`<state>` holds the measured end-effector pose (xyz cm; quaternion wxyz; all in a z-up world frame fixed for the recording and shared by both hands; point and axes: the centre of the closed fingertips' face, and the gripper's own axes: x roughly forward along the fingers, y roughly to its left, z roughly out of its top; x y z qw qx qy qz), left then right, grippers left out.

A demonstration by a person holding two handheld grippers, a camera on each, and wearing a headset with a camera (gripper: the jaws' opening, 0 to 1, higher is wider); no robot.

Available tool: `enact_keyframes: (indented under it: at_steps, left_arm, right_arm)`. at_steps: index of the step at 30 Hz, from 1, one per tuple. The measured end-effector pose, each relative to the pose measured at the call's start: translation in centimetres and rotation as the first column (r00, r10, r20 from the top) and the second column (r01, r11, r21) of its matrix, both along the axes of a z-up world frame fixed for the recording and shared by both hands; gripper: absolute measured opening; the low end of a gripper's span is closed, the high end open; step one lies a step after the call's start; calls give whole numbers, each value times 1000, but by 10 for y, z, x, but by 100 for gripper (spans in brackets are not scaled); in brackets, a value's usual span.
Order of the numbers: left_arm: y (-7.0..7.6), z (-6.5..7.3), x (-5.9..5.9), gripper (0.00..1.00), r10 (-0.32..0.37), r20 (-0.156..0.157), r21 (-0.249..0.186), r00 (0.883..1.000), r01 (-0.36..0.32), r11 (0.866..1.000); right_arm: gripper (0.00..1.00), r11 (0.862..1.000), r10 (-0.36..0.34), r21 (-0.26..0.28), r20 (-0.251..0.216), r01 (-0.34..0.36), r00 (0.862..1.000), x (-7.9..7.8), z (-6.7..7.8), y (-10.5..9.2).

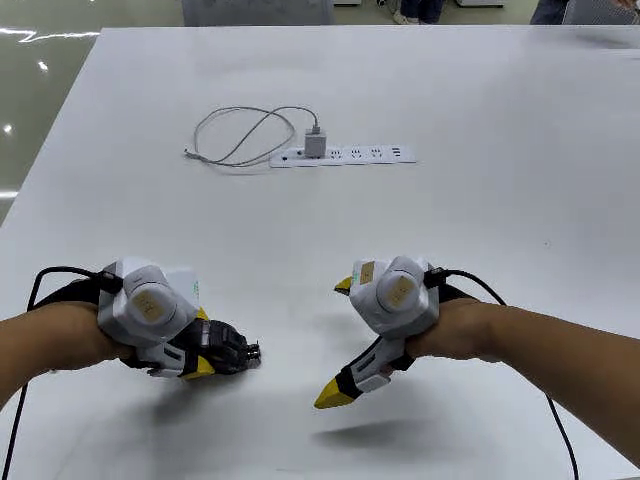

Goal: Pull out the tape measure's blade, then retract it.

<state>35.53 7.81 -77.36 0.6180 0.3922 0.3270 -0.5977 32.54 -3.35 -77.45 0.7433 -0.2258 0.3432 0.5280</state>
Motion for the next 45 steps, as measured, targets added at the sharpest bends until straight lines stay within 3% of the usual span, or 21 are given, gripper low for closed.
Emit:
enact_keyframes:
  at_steps: [10,24,29,32,40,41,43,45]
  left_arm:
    - [2,-2,0,32,4,-21,47,1000,-3,999]
    - [2,-2,0,32,22,-22,38,1000,-21,999]
    - [2,-3,0,32,27,-18,49,999,-26,998]
    - [2,-3,1,32,28,-15,50,1000,-27,998]
    - [2,-3,1,32,30,-13,51,999,-30,998]
    - [2,-3,1,32,32,-12,50,999,-31,998]
    - [2,-3,1,32,35,-11,49,999,-34,998]
    - [2,-4,1,32,33,-13,52,999,-33,998]
  right_arm:
    - [79,999,27,26,21,-28,999,13,-6,26]
    - [42,993,117,-1,63,-117,991,15,-12,66]
    - [29,993,115,11,32,-116,993,12,-17,78]
    - [23,993,121,3,39,-122,992,14,-18,82]
    - [15,979,191,-86,70,-185,979,12,-31,85]
    - [12,979,188,-104,111,-177,976,22,-30,84]
    - [12,984,165,-72,44,-161,985,18,-31,87]
    - [11,981,181,-84,44,-177,983,19,-31,86]
